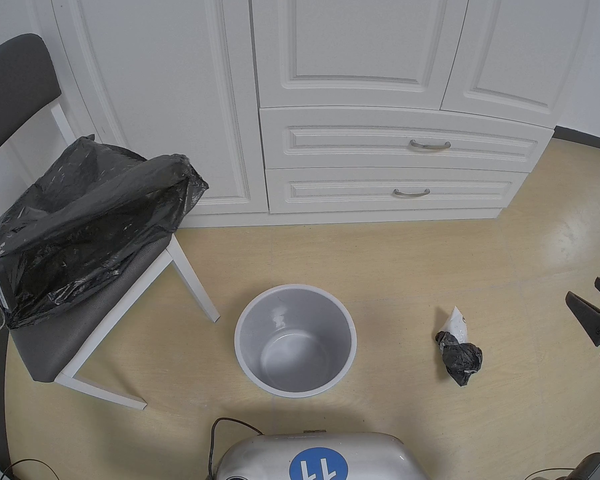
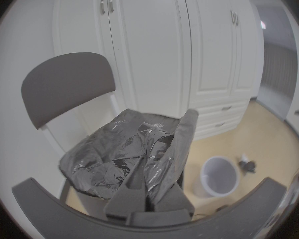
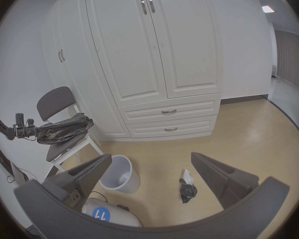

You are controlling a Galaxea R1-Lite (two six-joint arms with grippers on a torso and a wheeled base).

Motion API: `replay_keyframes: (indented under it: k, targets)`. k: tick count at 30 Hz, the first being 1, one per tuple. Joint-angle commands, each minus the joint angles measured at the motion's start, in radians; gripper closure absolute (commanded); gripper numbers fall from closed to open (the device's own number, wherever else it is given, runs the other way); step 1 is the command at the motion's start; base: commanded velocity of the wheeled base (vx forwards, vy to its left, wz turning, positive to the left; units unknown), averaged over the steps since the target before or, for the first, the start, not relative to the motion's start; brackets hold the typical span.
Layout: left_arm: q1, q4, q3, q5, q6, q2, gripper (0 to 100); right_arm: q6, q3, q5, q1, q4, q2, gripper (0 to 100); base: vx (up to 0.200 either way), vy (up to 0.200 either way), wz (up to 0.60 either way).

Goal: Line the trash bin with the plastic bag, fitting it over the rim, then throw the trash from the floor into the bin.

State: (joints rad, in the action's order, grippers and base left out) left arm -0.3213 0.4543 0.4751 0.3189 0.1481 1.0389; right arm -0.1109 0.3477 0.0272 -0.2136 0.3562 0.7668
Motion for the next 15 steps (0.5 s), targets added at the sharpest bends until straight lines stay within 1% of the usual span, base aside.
replay_keyframes:
  k: [1, 6, 10, 15]
  targets:
    - [0.133, -0.091, 0.102, -0.015, -0.122, -0.123, 100, 0.000, 0.004, -0.003, 0.000, -0.002, -0.020, 0, 0.000, 0.000, 0.00]
    - [0.136, -0.060, 0.140, -0.011, -0.116, -0.056, 100, 0.000, 0.007, -0.003, 0.000, 0.001, -0.007, 0, 0.000, 0.000, 0.00]
    - [0.136, 0.038, 0.145, -0.006, -0.111, 0.021, 100, 0.002, 0.004, 0.000, 0.000, -0.005, -0.006, 0, 0.000, 0.000, 0.00]
    - [0.134, 0.161, 0.157, 0.023, -0.117, 0.090, 100, 0.003, 0.005, 0.003, -0.003, -0.003, -0.012, 0, 0.000, 0.000, 0.00]
